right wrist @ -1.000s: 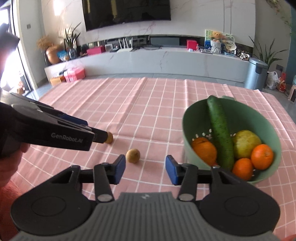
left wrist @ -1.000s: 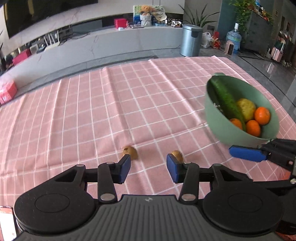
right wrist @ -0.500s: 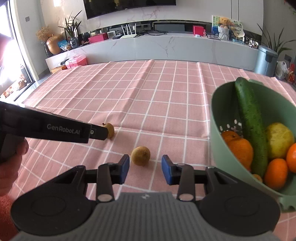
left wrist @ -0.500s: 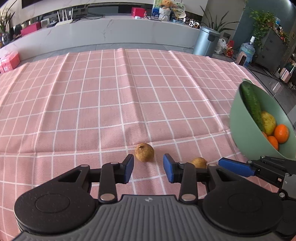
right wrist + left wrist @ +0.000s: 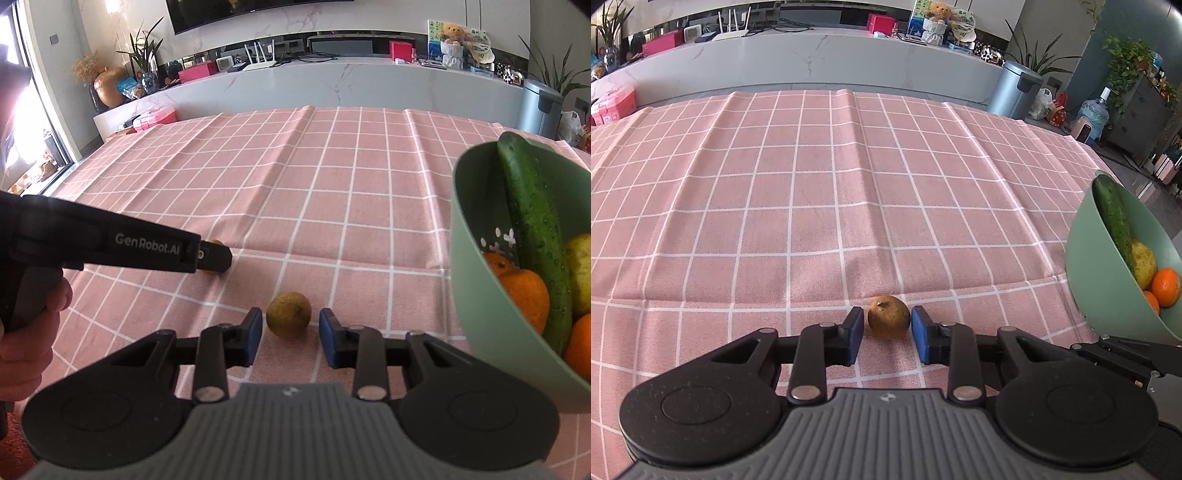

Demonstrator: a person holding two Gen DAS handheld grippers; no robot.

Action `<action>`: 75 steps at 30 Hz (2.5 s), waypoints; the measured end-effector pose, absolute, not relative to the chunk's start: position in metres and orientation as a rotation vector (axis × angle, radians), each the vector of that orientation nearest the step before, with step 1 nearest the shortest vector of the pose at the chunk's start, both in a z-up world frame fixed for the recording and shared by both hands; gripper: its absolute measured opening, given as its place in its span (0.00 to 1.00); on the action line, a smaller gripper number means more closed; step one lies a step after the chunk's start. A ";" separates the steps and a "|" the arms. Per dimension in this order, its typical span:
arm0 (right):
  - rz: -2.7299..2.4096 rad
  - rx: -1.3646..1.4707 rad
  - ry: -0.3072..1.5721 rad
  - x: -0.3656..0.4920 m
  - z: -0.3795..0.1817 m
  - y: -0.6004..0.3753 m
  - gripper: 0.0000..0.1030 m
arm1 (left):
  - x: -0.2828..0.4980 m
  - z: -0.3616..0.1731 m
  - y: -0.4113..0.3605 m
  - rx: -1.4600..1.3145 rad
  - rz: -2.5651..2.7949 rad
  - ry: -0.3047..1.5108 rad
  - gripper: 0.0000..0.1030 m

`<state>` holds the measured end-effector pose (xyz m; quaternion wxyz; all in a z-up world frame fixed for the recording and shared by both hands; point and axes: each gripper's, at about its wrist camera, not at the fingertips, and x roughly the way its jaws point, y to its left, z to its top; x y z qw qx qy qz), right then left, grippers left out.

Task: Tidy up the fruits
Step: 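Grasp the brown kiwi with the left gripper, then carry the kiwi into the colander and open the left gripper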

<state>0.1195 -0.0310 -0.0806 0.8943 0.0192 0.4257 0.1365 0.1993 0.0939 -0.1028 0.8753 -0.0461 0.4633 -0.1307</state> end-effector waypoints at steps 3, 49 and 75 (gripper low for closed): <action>0.286 0.037 0.881 0.120 -0.081 -0.030 0.24 | 0.199 -0.103 0.093 -0.096 -0.282 0.964 0.30; 0.074 -0.041 0.639 0.020 0.054 -0.176 0.22 | 0.123 0.002 -0.035 -0.043 -0.540 0.820 0.27; 0.237 -0.034 0.981 0.093 0.000 -0.208 0.22 | 0.188 -0.053 -0.086 0.012 -0.681 1.091 0.28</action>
